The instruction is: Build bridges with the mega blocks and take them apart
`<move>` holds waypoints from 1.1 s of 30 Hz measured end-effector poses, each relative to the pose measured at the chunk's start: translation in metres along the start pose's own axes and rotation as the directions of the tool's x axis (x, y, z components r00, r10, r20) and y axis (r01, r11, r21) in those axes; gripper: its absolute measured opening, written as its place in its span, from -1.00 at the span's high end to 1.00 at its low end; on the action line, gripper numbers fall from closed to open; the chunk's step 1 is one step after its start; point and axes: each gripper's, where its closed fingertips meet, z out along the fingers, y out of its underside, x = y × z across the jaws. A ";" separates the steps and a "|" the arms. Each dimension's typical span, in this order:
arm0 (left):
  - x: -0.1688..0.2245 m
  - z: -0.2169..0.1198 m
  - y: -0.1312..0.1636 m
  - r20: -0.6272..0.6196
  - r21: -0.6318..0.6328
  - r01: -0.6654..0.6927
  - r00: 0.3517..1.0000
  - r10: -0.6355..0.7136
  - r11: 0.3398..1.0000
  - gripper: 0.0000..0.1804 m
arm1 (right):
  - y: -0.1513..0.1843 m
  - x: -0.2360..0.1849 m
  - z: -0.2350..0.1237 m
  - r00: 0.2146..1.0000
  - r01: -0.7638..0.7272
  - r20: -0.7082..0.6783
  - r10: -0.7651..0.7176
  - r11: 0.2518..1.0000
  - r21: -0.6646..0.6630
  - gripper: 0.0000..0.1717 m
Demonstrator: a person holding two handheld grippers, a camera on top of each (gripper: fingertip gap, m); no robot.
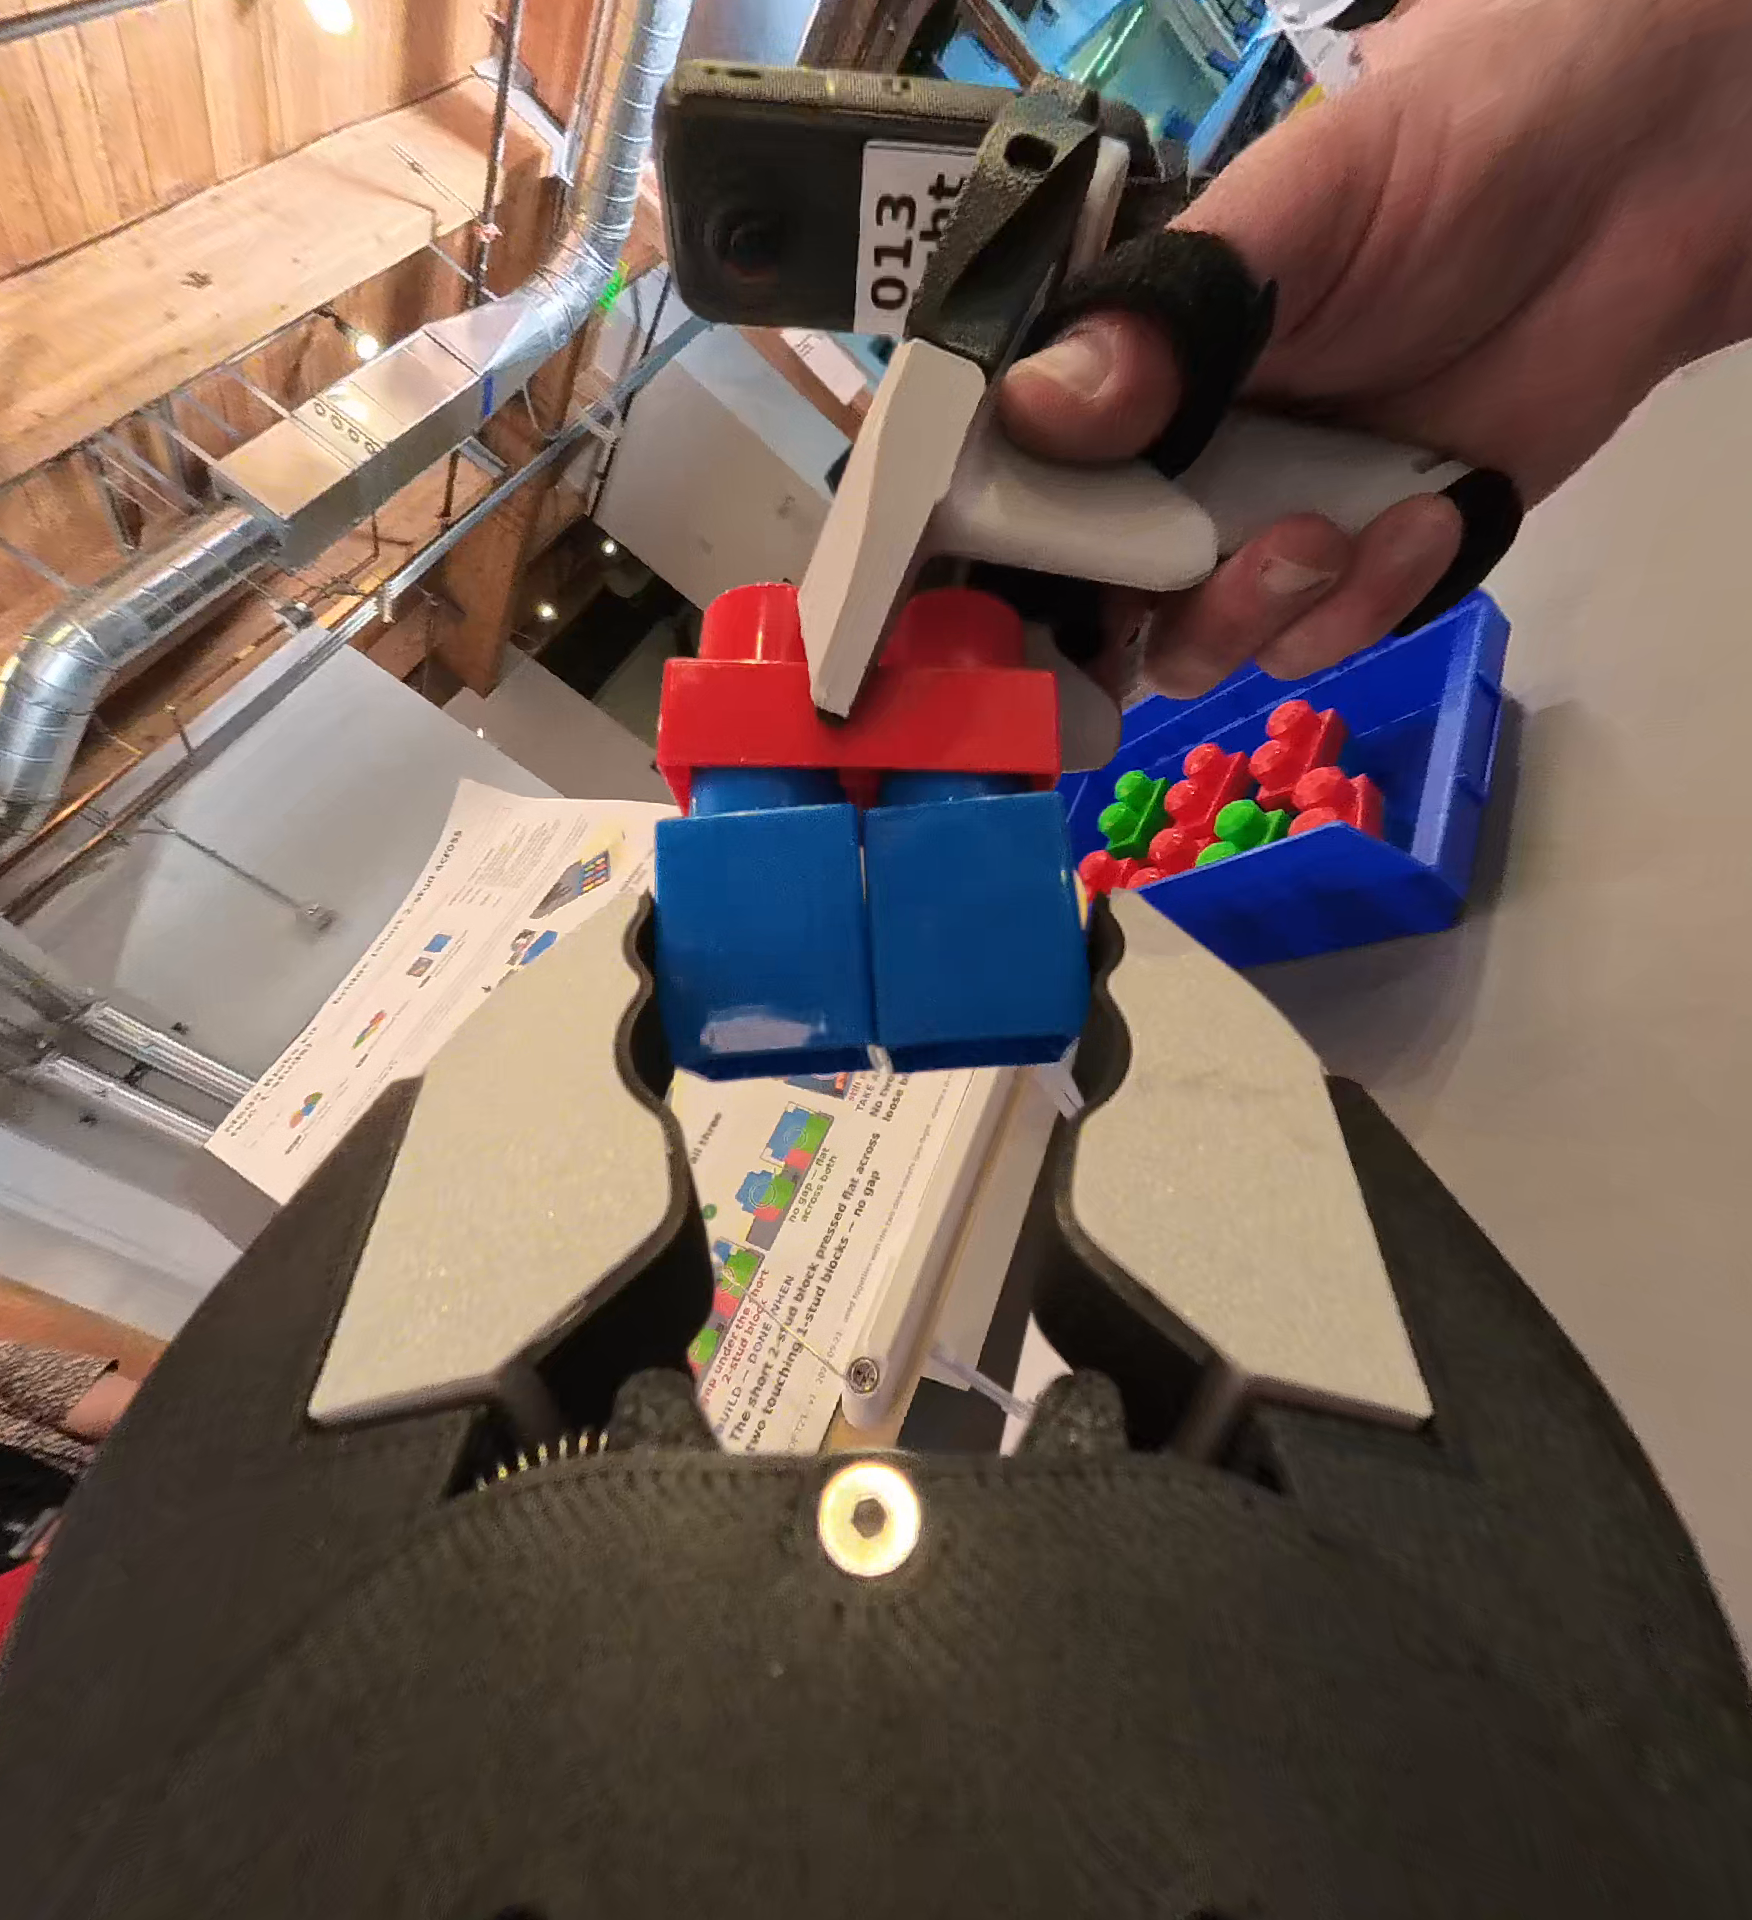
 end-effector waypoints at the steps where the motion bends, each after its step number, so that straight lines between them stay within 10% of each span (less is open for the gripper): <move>1: 0.000 0.000 0.001 0.001 -0.006 -0.002 1.000 0.002 1.000 0.16 | 0.001 0.000 0.000 1.000 0.003 -0.006 -0.003 1.000 -0.012 0.60; 16: 0.000 -0.004 -0.012 0.013 0.059 0.032 0.999 -0.033 0.998 0.16 | -0.001 -0.004 0.003 0.993 -0.101 0.051 0.103 0.994 -0.038 0.61; 20: -0.016 -0.008 -0.023 -0.021 0.194 0.264 0.964 -0.265 0.945 0.16 | -0.025 -0.018 0.006 0.998 0.047 0.036 -0.050 0.996 0.069 0.31; 22: -0.031 -0.015 -0.029 -0.109 0.292 0.476 0.878 -0.465 0.830 0.16 | -0.039 -0.022 -0.002 0.985 0.175 -0.020 -0.174 0.976 0.133 0.05; 25: -0.050 -0.026 -0.030 -0.379 0.376 0.799 0.594 -0.709 0.469 0.17 | -0.050 -0.024 -0.013 0.847 0.511 -0.216 -0.487 0.856 0.074 -0.09; 29: -0.060 -0.028 -0.025 -0.664 0.306 0.951 0.239 -0.708 0.034 0.16 | -0.057 -0.029 -0.014 0.485 0.803 -0.364 -0.795 0.570 -0.176 -0.27; 33: -0.052 -0.018 -0.029 -0.800 0.163 0.969 0.020 -0.600 -0.185 0.17 | -0.056 -0.017 -0.006 0.082 0.835 -0.314 -0.946 0.238 -0.496 -0.50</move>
